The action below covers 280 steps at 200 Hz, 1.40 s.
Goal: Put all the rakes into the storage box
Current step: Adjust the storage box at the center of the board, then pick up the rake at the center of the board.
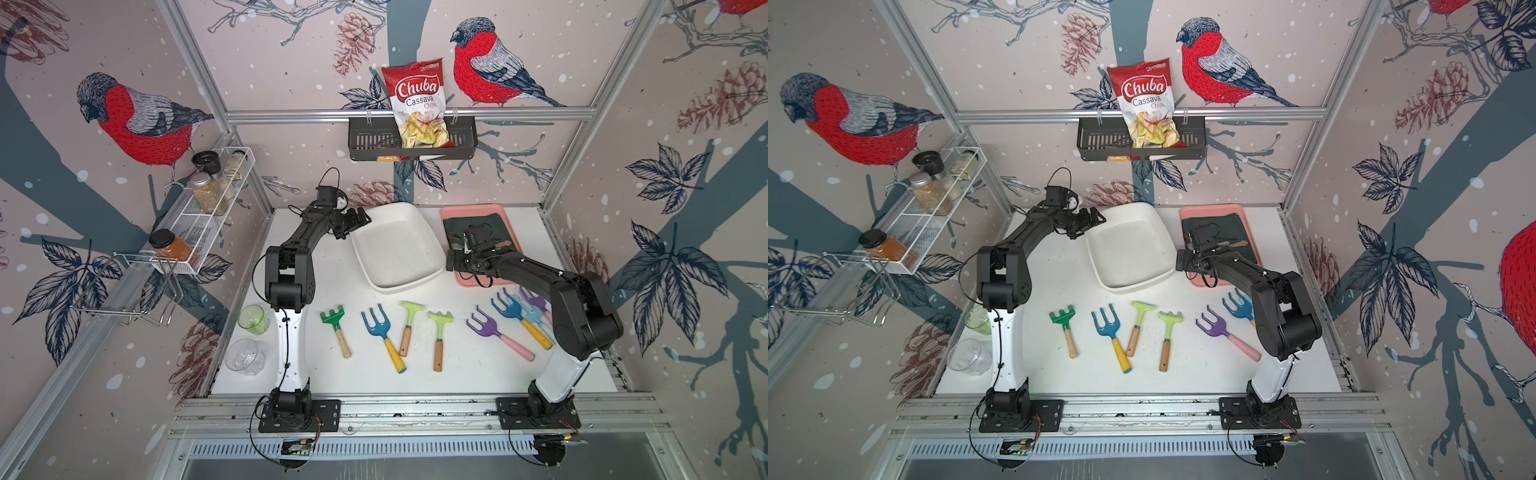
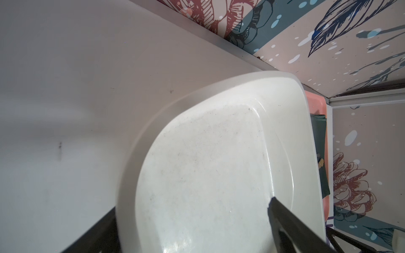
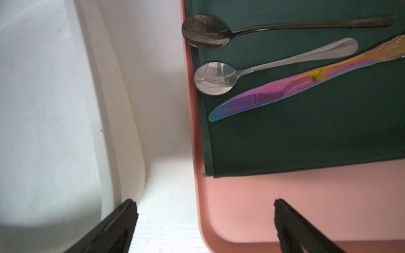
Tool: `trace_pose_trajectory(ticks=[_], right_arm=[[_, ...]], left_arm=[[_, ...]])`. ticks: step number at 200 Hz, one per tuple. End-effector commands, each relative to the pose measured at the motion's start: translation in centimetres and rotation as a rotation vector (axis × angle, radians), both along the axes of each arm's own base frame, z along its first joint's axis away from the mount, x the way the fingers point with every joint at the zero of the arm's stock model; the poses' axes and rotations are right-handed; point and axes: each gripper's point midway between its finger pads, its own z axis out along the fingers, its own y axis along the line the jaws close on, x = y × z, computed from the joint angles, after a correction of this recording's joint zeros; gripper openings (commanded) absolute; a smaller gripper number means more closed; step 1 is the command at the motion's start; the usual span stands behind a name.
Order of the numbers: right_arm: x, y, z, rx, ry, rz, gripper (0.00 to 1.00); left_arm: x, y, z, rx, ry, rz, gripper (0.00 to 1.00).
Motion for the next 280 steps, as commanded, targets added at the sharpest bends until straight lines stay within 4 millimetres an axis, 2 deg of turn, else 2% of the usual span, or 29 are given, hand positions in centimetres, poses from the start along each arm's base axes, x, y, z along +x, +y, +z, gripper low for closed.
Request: trace_pose_trajectory(ticks=[1,25,52,73,91,112,131,158,199,224,244,280], right_arm=[[-0.4,1.1,1.0,0.044,-0.025,0.016,1.00],[-1.3,1.0,1.3,0.055,-0.026,0.009,1.00],[-1.7,0.4,1.8,0.037,-0.035,-0.001,1.00],[-1.7,-0.7,2.6,-0.006,-0.051,-0.031,1.00],[-2.2,-1.8,3.7,-0.035,-0.060,-0.070,1.00],[-3.9,-2.2,4.9,-0.024,-0.061,-0.111,1.00],[-6.5,-1.0,5.6,0.024,-0.041,-0.120,0.99],[-11.5,2.4,5.4,0.108,0.018,-0.113,0.94],[-19.7,6.1,2.5,0.110,0.132,-0.070,0.92],[-23.8,7.9,0.4,0.121,0.216,-0.029,0.89],[-25.3,7.8,-1.6,0.084,0.268,-0.026,0.84],[-25.8,7.7,-2.8,0.041,0.319,-0.015,0.72]], left_arm=[[-0.3,-2.2,-0.3,-0.023,0.030,-0.071,0.96],[0.4,-3.2,-0.3,-0.024,0.036,-0.087,0.96],[0.8,-2.8,0.2,-0.010,0.020,-0.067,0.96],[1.1,-0.6,1.3,0.044,-0.006,-0.014,0.96],[1.1,1.9,3.5,0.091,-0.050,0.045,0.96],[0.3,4.0,6.5,0.144,-0.100,0.084,0.96],[-1.5,4.3,7.9,0.168,-0.103,0.079,0.96],[-5.7,3.6,7.7,0.166,-0.091,0.063,0.96],[-13.2,1.1,6.3,0.126,-0.042,0.008,0.96],[-17.0,-0.4,5.8,0.114,-0.030,-0.030,0.96],[-18.9,0.0,5.4,0.119,-0.019,-0.027,0.96],[-20.7,0.0,5.8,0.087,-0.030,-0.028,0.96]])
